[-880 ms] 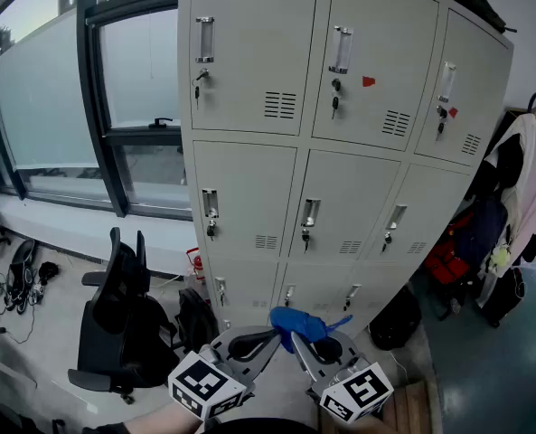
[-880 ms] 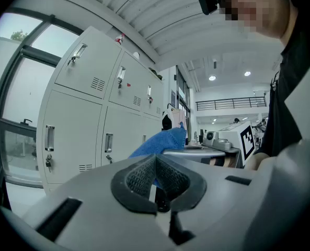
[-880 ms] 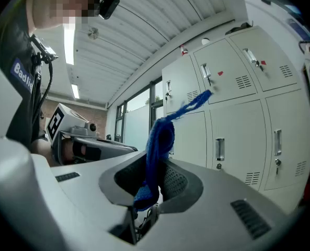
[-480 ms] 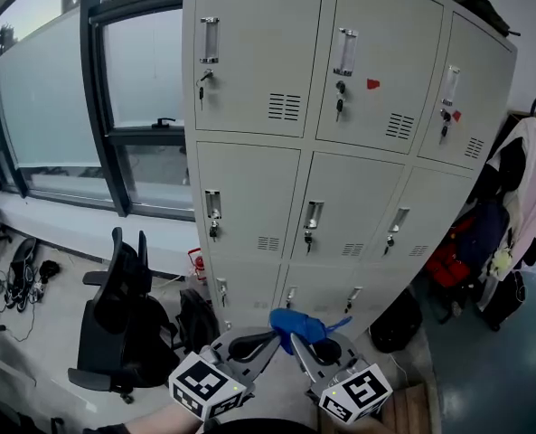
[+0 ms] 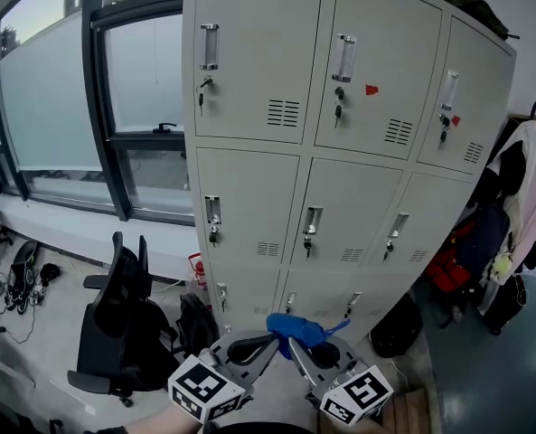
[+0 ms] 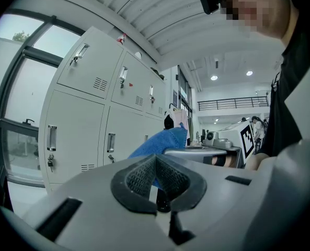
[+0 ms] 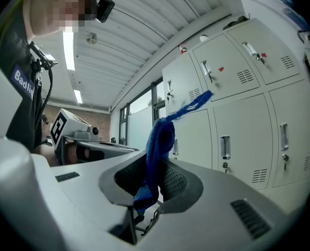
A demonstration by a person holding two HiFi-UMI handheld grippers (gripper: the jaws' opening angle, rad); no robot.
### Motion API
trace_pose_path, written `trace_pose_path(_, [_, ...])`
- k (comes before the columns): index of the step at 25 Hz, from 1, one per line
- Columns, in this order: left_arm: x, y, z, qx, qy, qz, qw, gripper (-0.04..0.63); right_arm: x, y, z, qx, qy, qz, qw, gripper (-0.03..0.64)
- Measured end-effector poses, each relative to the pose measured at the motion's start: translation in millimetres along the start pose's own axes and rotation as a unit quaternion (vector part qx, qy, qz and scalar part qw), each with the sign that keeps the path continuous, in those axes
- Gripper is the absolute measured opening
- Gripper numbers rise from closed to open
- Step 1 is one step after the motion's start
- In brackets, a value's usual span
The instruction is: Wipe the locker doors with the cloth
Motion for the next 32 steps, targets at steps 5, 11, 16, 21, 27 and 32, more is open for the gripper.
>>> trace_pose_path(5, [0.2, 13.0, 9.7, -0.006, 0.007, 0.019, 0.9998, 0.006, -18.3, 13.3, -8.8, -0.011, -0.002, -0.007, 1.000, 0.048])
trace_pose_path(11, [-9.5, 38.4, 33.9, -0.019, 0.019, 0.040, 0.9988, 0.006, -42.1, 34.7, -22.9, -0.032, 0.008, -0.018, 0.999, 0.048])
trace_pose_path(16, [-24.9, 50.5, 59.7, -0.018, 0.025, 0.053, 0.9981, 0.006, -58.9, 44.2, -35.5, -0.039, 0.035, -0.017, 0.998, 0.048])
trace_pose_path(21, [-35.0, 63.2, 82.3, -0.020, 0.033, 0.053, 0.9978, 0.006, -80.5, 54.3, -46.8, -0.042, 0.059, -0.012, 0.997, 0.048])
trace_pose_path(27, [-41.9, 87.4, 106.3, -0.026, 0.031, 0.069, 0.9968, 0.006, -103.7, 78.6, -51.2, -0.049, 0.073, -0.033, 0.996, 0.048])
trace_pose_path(32, [-33.6, 109.8, 119.8, -0.030, 0.005, 0.095, 0.9950, 0.006, -118.0, 101.4, -39.4, -0.046, 0.061, -0.052, 0.996, 0.048])
Point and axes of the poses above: the fingertips, and each gripper's own axes: z forward along the fingers, x to its left, y out of its top, the point moved 1 cm from there along -z, backward along the fingers, and after that the axes turned 3 degrees about x, right-handed, at the moved point
